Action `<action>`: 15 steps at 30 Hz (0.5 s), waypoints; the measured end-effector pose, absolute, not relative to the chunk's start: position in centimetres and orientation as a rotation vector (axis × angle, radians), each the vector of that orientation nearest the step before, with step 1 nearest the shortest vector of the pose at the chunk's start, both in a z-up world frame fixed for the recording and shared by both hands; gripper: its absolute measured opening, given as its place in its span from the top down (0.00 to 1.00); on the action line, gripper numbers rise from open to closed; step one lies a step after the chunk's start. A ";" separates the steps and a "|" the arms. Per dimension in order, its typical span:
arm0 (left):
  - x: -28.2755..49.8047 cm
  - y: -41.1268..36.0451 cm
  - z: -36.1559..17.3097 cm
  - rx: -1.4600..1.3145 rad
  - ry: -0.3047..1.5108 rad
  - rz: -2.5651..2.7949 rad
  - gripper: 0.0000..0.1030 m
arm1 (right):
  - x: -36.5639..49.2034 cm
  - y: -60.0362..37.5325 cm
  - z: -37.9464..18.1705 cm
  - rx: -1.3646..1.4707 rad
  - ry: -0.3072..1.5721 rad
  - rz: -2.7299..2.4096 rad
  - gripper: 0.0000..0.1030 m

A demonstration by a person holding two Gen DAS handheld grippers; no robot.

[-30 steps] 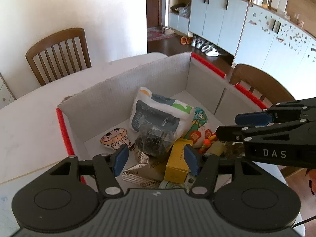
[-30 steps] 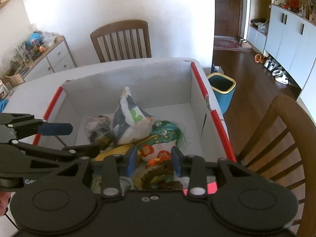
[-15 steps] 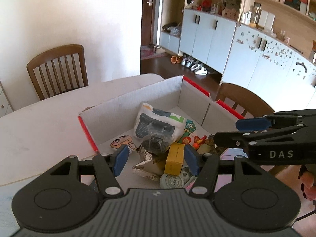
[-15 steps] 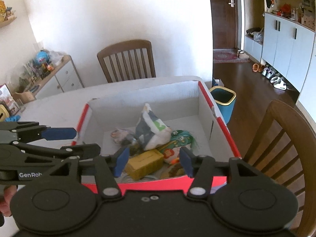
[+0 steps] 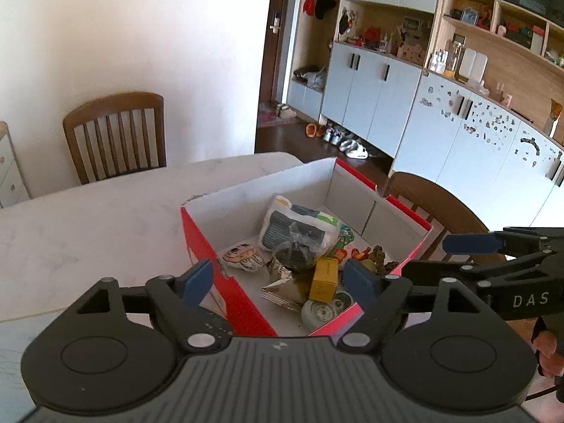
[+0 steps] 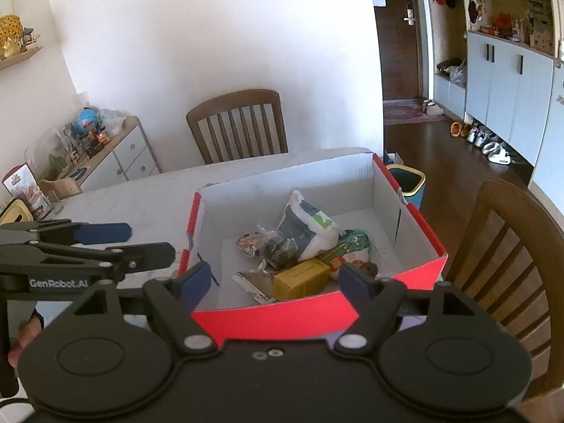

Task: Organize objects

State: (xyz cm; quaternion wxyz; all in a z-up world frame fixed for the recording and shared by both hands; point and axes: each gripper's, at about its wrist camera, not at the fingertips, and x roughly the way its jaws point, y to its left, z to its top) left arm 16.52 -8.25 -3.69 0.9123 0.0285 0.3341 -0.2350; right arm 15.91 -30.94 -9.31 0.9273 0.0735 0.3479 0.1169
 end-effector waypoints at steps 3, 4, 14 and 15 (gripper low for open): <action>15.8 -7.6 -3.2 0.067 0.678 -0.485 0.15 | 15.1 -30.3 -9.1 0.153 0.702 0.234 0.16; 15.7 -7.5 -3.2 0.069 0.678 -0.486 0.12 | 14.9 -30.2 -9.1 0.156 0.696 0.234 0.14; 14.3 -5.5 -2.8 0.065 0.676 -0.519 0.00 | 12.5 -28.3 -8.0 0.170 0.618 0.220 0.01; 14.2 -5.1 -2.8 0.058 0.677 -0.521 0.00 | 12.3 -28.1 -8.0 0.170 0.614 0.218 0.01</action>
